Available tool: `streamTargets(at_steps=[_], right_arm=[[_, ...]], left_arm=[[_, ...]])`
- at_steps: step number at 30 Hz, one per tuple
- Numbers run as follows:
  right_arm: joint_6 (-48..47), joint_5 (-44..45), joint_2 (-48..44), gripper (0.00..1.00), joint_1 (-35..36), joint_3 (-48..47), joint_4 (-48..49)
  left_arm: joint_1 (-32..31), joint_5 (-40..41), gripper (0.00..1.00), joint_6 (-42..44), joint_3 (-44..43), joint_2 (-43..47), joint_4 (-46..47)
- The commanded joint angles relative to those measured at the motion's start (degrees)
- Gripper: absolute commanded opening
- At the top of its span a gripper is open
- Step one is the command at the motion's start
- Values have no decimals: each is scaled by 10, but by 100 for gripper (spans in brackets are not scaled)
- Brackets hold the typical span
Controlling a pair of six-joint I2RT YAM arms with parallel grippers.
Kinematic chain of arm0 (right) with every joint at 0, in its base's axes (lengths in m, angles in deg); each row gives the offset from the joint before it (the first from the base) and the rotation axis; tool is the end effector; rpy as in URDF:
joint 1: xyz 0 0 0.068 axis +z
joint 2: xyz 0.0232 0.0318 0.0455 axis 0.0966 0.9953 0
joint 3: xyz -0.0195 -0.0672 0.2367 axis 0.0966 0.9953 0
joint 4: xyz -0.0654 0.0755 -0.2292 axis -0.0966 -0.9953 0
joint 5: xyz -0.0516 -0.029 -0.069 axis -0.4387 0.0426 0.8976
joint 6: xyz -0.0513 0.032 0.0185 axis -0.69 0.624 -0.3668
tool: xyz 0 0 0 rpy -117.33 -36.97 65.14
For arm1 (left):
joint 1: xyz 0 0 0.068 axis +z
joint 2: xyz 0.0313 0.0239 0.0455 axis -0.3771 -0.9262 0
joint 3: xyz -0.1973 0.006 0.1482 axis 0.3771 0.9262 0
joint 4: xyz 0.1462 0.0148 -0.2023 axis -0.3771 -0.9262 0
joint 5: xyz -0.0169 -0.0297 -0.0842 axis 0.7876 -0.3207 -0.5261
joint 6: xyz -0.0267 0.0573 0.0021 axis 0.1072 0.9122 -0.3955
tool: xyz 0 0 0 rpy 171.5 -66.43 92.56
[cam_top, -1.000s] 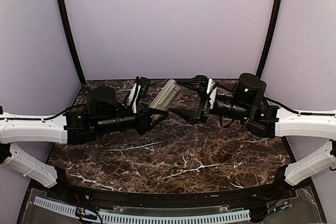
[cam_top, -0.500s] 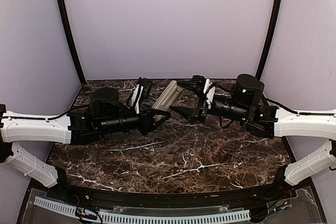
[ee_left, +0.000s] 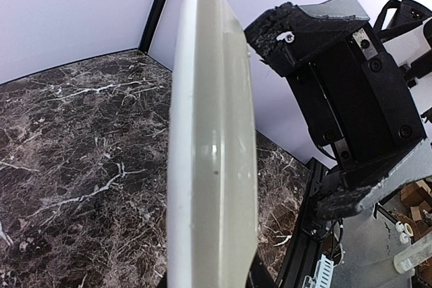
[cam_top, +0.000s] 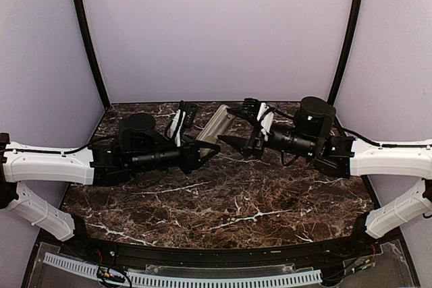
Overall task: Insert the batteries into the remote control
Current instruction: Remove the screwdriver from the remote control.
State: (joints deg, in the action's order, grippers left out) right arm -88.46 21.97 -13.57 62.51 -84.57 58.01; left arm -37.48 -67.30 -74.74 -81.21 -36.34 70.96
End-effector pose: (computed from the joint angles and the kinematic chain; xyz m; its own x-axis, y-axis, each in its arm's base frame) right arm 0.1610 0.2657 0.3063 0.3915 -0.1143 -0.9130 -0.8454 0.3471 -0.4060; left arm 0.1557 -0.2741 0.2781 -0.4063 -0.0884 -0.9095 0.8086 0.4287 -0.4029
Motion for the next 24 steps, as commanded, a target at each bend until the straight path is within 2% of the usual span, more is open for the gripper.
streamTargets(at_steps=[1,15,18,24], right_arm=[[6,11,12,65,3,17,-11],[9,20,20,63,3,16,-18],[8,6,26,59,3,11,-29],[34,-65,29,43,-5,-15,-70]], left_arm=[[-3,-13,0,4,-12,7,37],[-4,-24,0,9,-10,9,42],[-4,-24,0,15,-9,9,43],[-4,-20,0,22,-6,15,36]])
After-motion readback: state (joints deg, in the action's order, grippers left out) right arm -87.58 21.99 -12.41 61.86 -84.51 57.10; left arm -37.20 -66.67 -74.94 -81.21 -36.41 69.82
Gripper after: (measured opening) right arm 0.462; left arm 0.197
